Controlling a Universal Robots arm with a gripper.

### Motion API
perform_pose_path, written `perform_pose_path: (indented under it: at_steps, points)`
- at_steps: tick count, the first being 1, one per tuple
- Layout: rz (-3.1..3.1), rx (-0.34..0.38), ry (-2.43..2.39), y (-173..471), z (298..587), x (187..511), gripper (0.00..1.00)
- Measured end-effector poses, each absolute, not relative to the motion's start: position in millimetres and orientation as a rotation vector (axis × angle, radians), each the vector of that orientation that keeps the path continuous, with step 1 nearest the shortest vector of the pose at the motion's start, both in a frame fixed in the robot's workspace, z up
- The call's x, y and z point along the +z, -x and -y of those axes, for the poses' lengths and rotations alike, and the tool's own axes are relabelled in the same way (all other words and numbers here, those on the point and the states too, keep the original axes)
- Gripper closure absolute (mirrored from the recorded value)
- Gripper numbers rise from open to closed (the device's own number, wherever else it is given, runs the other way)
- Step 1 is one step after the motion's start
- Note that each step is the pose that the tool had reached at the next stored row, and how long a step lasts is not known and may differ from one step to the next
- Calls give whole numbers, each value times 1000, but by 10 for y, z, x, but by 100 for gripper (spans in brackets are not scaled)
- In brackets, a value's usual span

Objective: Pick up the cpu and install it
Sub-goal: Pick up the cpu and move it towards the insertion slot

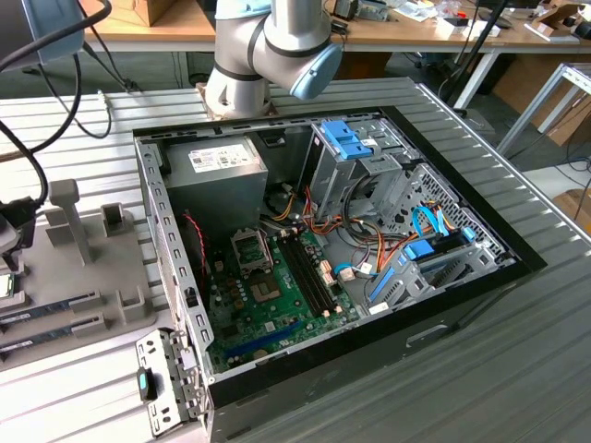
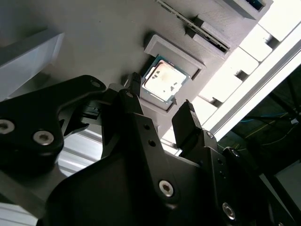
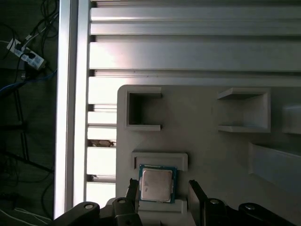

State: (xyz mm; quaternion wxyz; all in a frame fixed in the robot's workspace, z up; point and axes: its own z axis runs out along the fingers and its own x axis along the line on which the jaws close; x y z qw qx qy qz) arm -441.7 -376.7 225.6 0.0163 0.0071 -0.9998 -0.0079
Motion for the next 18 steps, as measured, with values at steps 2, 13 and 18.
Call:
perform_pose_path:
  at_steps: [2,13,18]
  points:
    - [3109,-25,-22,4417,3767,2250,46]
    - [3109,-25,-22,4417,3767,2223,46]
    - [3109,-25,-22,4417,3767,2212,46]
